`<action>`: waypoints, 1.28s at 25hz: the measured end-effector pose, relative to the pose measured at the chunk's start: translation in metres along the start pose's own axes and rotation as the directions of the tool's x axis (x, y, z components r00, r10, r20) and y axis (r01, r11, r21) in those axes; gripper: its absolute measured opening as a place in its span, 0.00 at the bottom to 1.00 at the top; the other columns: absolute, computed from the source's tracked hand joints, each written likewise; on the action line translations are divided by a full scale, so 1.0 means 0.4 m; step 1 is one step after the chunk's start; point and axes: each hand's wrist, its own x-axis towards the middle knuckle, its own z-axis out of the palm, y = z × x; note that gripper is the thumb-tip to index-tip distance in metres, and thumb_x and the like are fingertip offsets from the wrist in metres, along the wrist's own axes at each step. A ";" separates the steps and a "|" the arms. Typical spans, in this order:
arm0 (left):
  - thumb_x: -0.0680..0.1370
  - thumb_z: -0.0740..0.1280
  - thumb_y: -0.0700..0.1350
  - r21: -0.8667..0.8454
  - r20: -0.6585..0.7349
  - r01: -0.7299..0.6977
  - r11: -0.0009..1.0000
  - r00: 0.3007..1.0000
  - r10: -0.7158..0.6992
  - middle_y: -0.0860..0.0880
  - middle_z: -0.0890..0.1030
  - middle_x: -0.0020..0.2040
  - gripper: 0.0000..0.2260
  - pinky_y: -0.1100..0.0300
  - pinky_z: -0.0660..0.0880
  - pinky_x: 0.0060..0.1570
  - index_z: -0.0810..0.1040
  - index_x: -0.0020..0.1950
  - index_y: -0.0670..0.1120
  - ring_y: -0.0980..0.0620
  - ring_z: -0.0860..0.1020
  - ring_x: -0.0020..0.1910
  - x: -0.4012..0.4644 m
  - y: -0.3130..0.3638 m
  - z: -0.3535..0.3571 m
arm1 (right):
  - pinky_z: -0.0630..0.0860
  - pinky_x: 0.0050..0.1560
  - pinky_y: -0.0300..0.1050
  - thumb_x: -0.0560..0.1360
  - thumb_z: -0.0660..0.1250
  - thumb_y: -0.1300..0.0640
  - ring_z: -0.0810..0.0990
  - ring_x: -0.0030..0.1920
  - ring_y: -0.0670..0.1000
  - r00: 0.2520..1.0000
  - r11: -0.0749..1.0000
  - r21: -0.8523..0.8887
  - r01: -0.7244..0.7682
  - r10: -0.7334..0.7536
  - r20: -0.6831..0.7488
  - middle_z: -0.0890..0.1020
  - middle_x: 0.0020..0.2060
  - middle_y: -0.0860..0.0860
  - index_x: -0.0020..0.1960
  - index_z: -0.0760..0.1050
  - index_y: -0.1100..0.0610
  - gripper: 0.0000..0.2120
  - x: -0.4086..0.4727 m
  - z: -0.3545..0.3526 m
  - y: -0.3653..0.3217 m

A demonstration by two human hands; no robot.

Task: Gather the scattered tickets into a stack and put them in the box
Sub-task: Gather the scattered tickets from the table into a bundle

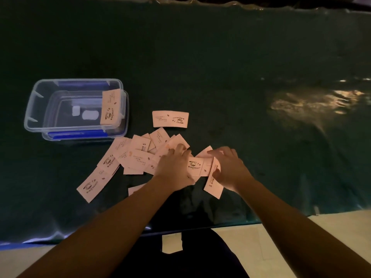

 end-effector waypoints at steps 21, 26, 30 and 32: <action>0.76 0.72 0.61 -0.126 -0.055 -0.105 0.987 0.994 0.098 0.47 0.76 0.69 0.32 0.52 0.74 0.65 0.70 0.73 0.47 0.48 0.75 0.66 -0.053 0.121 0.113 | 0.84 0.59 0.61 0.70 0.82 0.45 0.82 0.63 0.64 0.693 0.469 0.656 -0.592 0.712 0.116 0.77 0.67 0.61 0.72 0.66 0.60 0.40 -0.034 0.074 -0.081; 0.76 0.72 0.59 -0.051 -0.169 -0.017 0.999 0.986 0.008 0.45 0.72 0.73 0.30 0.51 0.76 0.63 0.68 0.74 0.49 0.46 0.73 0.67 -0.050 0.087 0.116 | 0.81 0.61 0.62 0.68 0.82 0.39 0.77 0.68 0.64 0.728 0.595 0.538 -0.597 0.683 0.052 0.74 0.68 0.60 0.73 0.64 0.60 0.45 -0.022 0.083 -0.089; 0.73 0.68 0.69 0.004 -0.187 0.056 0.998 0.981 -0.054 0.45 0.73 0.70 0.37 0.48 0.75 0.62 0.68 0.73 0.47 0.45 0.74 0.65 -0.016 0.086 0.113 | 0.78 0.64 0.60 0.68 0.81 0.41 0.73 0.70 0.62 0.734 0.659 0.418 -0.625 0.679 0.026 0.73 0.68 0.60 0.73 0.65 0.61 0.44 -0.015 0.076 -0.071; 0.70 0.68 0.72 0.033 -0.144 0.080 0.996 0.987 -0.075 0.44 0.73 0.70 0.41 0.47 0.74 0.62 0.68 0.73 0.46 0.44 0.74 0.66 0.001 0.092 0.111 | 0.77 0.66 0.61 0.68 0.81 0.43 0.72 0.70 0.61 0.753 0.702 0.346 -0.622 0.658 0.020 0.73 0.67 0.59 0.73 0.65 0.60 0.43 -0.016 0.061 -0.049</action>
